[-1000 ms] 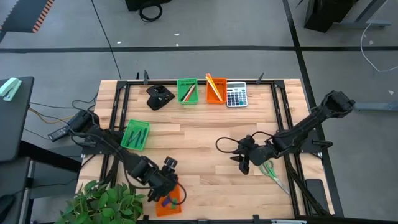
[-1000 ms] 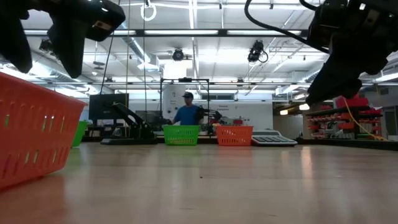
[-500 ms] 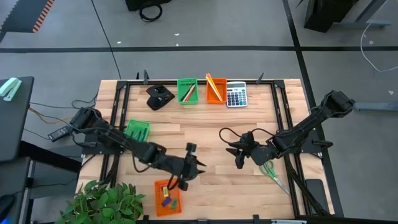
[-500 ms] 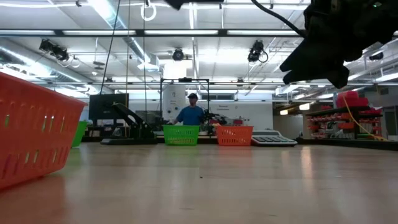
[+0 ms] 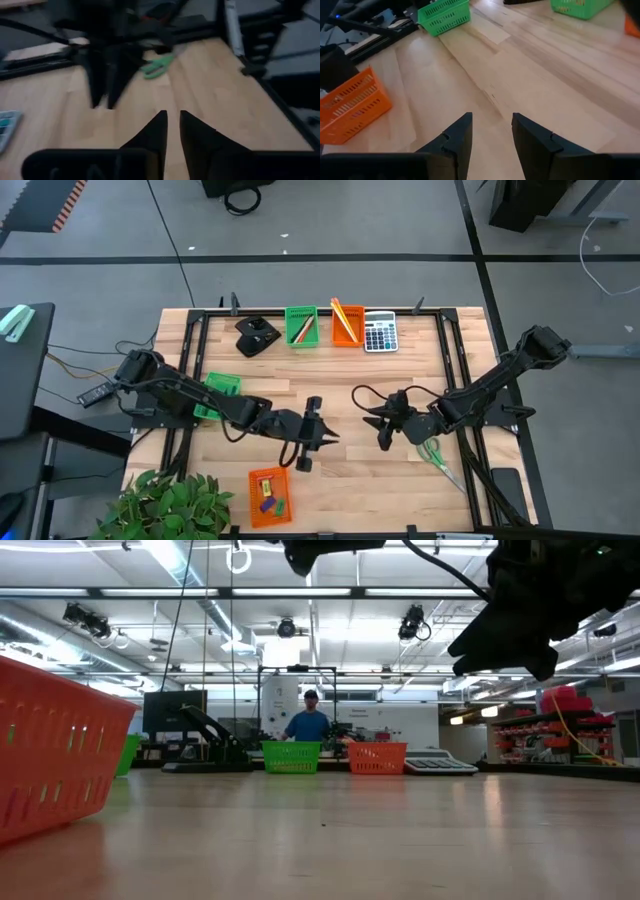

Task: Sort crayons/erasers/pens/pencils in bins
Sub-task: Return to Home Position

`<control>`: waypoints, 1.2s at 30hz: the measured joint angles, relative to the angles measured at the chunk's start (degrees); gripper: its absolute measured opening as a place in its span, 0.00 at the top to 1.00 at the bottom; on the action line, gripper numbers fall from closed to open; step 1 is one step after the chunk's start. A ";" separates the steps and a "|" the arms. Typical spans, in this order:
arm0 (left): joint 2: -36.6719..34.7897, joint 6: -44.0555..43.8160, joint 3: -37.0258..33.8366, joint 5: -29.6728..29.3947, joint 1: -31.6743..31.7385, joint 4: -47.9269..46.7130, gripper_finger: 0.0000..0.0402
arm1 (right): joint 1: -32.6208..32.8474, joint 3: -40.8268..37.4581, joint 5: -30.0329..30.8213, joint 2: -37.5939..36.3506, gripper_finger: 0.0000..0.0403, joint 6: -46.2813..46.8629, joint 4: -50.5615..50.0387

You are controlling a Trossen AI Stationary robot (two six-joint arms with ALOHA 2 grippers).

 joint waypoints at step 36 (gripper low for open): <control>4.23 -8.44 -0.11 10.29 14.08 2.59 0.99 | -11.99 5.26 -11.17 0.00 0.99 -18.62 0.56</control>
